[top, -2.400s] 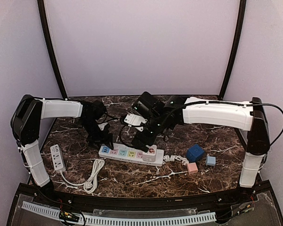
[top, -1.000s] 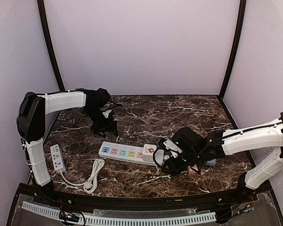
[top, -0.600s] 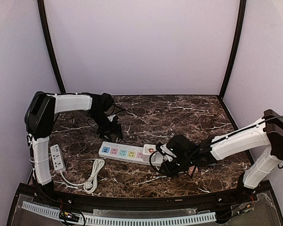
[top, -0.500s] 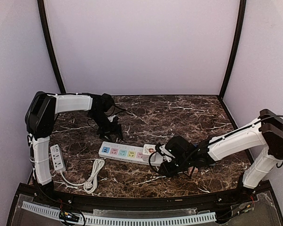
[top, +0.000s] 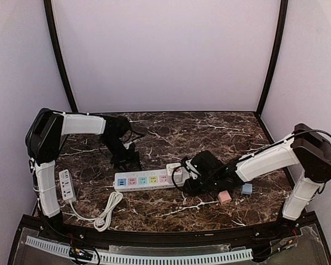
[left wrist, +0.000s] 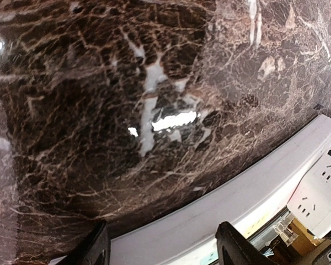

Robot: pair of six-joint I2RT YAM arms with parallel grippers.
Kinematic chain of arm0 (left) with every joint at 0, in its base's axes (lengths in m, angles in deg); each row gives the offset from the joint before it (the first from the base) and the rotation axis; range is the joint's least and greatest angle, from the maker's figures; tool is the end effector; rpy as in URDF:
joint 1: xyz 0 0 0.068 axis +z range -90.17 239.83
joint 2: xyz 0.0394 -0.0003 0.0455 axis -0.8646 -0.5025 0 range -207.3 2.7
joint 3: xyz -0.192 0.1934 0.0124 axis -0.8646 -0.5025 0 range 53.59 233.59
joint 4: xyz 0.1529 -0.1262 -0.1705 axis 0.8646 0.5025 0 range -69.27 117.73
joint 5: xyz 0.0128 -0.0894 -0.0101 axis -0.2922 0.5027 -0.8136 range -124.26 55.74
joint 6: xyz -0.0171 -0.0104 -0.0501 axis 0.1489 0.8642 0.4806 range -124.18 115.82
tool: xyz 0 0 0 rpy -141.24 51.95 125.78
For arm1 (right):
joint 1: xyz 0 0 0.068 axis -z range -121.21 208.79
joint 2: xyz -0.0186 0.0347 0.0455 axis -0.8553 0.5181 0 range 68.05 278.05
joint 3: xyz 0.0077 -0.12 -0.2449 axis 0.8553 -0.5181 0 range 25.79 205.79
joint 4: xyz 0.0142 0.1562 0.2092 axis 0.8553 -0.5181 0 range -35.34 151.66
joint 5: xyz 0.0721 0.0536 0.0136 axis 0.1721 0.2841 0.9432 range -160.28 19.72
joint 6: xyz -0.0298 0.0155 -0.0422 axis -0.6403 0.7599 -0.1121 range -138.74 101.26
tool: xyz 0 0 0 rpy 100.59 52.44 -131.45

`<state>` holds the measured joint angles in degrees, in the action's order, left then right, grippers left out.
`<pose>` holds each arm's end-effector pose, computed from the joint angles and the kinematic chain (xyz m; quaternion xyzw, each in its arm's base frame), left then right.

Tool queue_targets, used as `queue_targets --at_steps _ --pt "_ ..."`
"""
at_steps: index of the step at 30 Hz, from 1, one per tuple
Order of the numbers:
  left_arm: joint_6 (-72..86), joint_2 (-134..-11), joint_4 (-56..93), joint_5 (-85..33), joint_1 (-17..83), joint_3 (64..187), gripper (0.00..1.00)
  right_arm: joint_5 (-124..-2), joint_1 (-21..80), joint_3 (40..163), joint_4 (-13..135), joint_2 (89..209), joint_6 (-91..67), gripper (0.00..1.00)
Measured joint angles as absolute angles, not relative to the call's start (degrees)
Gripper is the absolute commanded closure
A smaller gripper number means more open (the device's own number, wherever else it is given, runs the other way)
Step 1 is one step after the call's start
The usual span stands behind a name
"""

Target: Insert the plug

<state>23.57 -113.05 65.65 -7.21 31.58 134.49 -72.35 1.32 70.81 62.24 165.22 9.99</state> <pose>0.3349 -0.1983 0.1565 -0.0251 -0.9683 0.2464 0.0328 0.1724 0.2681 0.1330 -0.2286 0.9161 0.2124 0.2519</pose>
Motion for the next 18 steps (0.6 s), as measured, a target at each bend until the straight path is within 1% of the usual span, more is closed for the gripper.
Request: queue_targets --at_steps 9,18 --pt "26.30 -110.47 63.99 -6.40 31.58 130.34 0.34 -70.47 9.02 78.63 62.33 171.97 5.88 0.73" --pt "30.45 -108.35 60.91 -4.90 31.41 126.73 0.34 -68.54 12.82 87.16 60.58 178.16 1.88 0.73"
